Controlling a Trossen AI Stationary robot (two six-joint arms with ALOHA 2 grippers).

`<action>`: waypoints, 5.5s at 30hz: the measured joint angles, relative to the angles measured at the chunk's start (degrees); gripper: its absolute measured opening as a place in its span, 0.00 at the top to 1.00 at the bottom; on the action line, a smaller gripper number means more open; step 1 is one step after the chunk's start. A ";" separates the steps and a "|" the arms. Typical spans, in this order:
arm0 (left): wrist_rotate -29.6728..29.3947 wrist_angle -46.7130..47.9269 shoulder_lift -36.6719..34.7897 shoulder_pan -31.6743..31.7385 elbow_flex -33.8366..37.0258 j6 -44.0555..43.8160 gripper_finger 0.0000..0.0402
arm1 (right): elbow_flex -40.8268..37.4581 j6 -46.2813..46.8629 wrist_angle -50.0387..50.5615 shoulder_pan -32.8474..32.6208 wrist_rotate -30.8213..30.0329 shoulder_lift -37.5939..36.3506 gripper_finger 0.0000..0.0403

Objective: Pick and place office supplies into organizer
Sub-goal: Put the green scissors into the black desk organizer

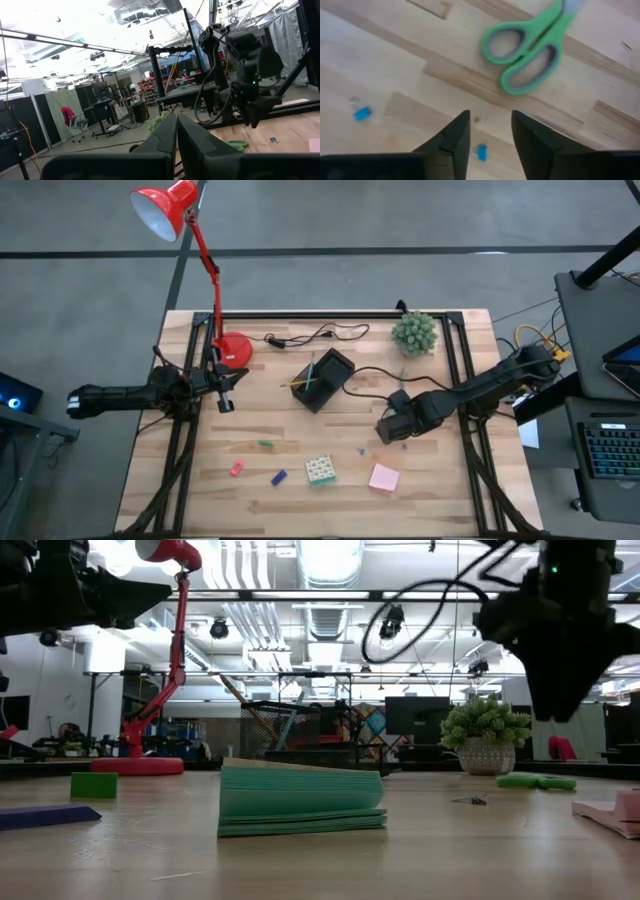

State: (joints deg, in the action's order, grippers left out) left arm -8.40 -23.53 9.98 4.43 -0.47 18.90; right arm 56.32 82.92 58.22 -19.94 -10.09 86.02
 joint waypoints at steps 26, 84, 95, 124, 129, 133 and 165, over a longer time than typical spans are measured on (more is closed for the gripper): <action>0.00 -0.02 0.00 0.00 0.02 0.00 1.00 | -11.11 17.80 -0.94 1.97 -7.53 0.00 0.67; 0.00 0.00 0.02 -0.02 0.02 0.00 1.00 | -3.48 -104.46 -9.49 7.63 -10.51 11.25 0.70; 0.02 0.00 0.00 0.00 0.00 0.00 1.00 | -3.33 -111.98 -10.11 10.22 -9.27 13.98 0.72; 0.00 0.00 0.00 0.00 0.01 0.00 1.00 | -2.24 -110.05 -9.89 14.62 -1.90 13.85 0.96; 0.00 -0.02 0.00 0.00 0.01 0.00 1.00 | 0.72 -104.43 -12.26 14.69 -5.30 13.41 0.97; 0.01 -0.02 0.00 0.00 0.01 0.00 1.00 | 3.37 -100.25 -11.70 14.69 -6.31 13.42 0.97; 0.00 -0.02 0.00 0.00 0.00 0.00 1.00 | 31.40 -74.44 -41.84 14.31 -25.78 13.03 0.97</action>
State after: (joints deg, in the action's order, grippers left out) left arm -8.40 -23.55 9.98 4.43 -0.47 18.90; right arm 87.72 8.48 16.38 -5.63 -35.87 99.04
